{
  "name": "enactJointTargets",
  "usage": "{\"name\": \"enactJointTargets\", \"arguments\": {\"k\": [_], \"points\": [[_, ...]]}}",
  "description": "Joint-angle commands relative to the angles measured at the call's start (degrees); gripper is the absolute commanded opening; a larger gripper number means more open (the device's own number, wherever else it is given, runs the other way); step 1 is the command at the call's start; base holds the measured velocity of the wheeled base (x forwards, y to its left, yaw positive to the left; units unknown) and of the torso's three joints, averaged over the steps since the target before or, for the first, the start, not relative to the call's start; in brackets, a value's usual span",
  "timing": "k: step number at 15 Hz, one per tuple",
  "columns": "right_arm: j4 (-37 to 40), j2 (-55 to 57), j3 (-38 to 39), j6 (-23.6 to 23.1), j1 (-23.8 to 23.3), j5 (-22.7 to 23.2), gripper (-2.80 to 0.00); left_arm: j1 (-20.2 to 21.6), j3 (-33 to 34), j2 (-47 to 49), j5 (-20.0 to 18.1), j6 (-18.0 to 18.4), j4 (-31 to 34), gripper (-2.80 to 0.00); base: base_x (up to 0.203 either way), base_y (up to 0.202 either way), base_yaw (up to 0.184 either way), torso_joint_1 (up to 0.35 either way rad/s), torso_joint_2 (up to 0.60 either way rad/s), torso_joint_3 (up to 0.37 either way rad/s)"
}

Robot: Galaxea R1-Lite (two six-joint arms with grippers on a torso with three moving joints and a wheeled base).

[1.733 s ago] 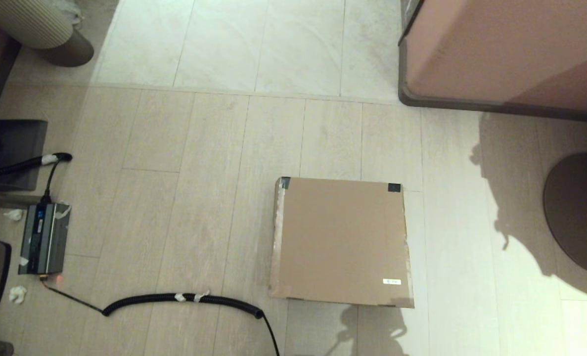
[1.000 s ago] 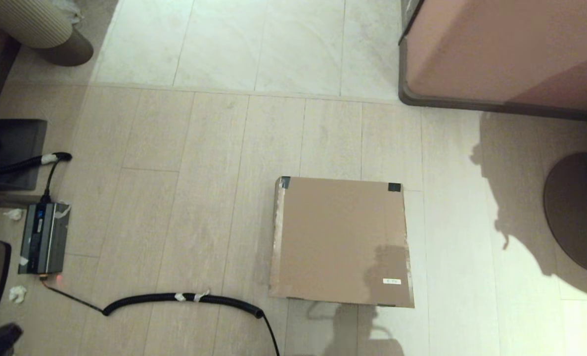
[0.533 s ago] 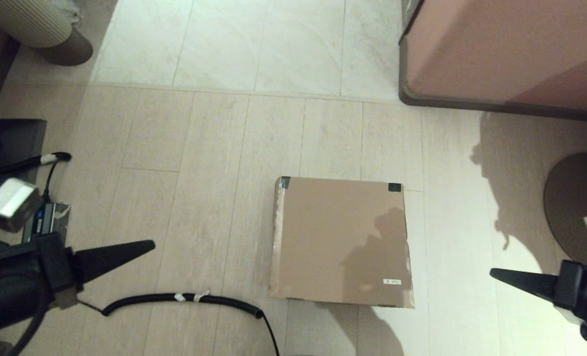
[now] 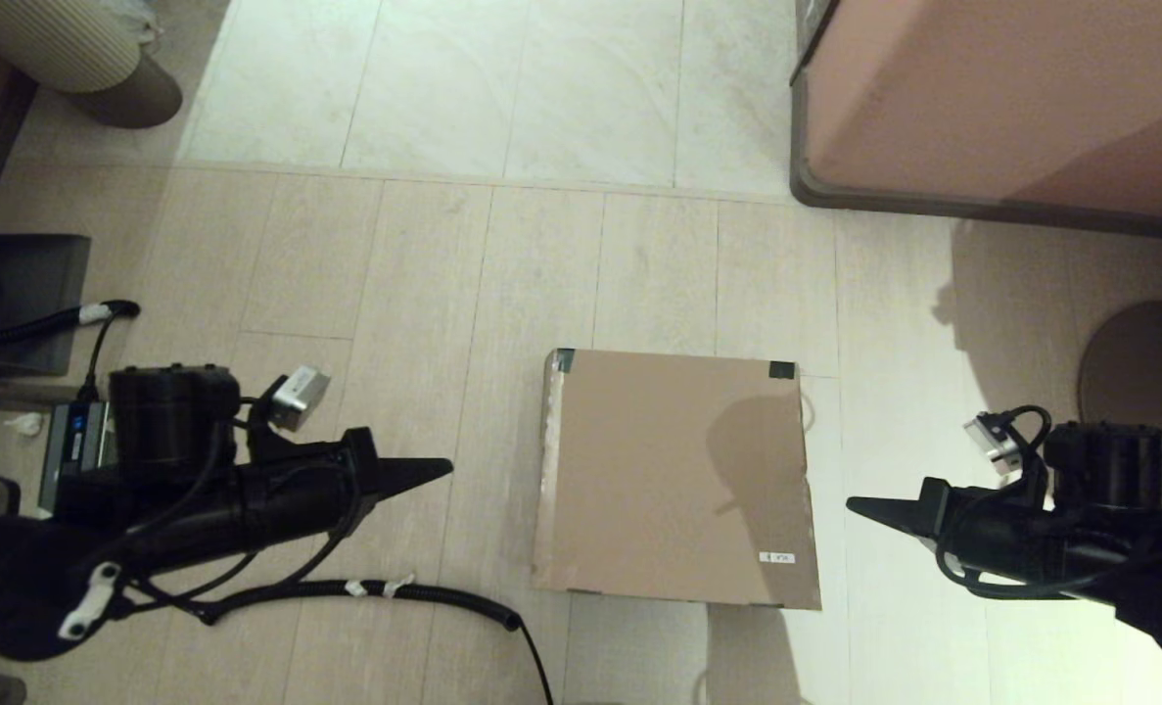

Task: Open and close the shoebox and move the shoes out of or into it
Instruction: Open the shoe box

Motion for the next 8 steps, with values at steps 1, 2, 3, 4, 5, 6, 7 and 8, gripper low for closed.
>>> {"name": "enactJointTargets", "arguments": {"k": [1,2,3,4,5,6,7,8], "points": [[-4.7,9.5,-0.8,-0.1,-0.9,0.2,-2.8,-1.3,-2.9,8.9,1.5,0.1,-1.2,-2.8,0.0,0.0,0.0,0.0,0.0,0.0],[-5.4,11.0,-1.7,-0.3,-1.7,0.2,-2.8,-1.5,-4.5,11.5,3.0,1.2,-1.9,-2.8,0.0,0.0,0.0,0.0,0.0,0.0],[-5.6,12.3,-2.3,-0.3,-2.3,0.1,-2.8,-1.6,-5.7,14.4,4.6,3.0,-2.6,-2.8,0.0,0.0,0.0,0.0,0.0,0.0],[-5.7,13.4,-2.5,-0.5,-2.9,-0.7,-2.8,-1.8,-6.8,16.8,6.0,4.6,-3.2,-2.8,0.0,0.0,0.0,0.0,0.0,0.0],[-5.7,14.4,-2.8,-0.6,-3.6,-1.5,-2.8,-1.9,-8.1,18.4,6.7,5.2,-3.6,-2.8,0.0,0.0,0.0,0.0,0.0,0.0],[-5.7,15.5,-3.1,-0.6,-4.2,-1.8,-2.8,-2.0,-9.5,20.0,7.0,5.4,-3.8,-2.8,0.0,0.0,0.0,0.0,0.0,0.0],[-5.7,17.0,-3.4,-0.6,-4.4,-1.9,-2.8,-2.0,-10.8,21.6,7.1,5.5,-3.8,-2.8,0.0,0.0,0.0,0.0,0.0,0.0],[-5.7,18.5,-3.7,-0.7,-4.4,-2.4,-2.8,-2.0,-12.1,22.8,7.2,5.5,-3.9,-2.8,0.0,0.0,0.0,0.0,0.0,0.0]]}}
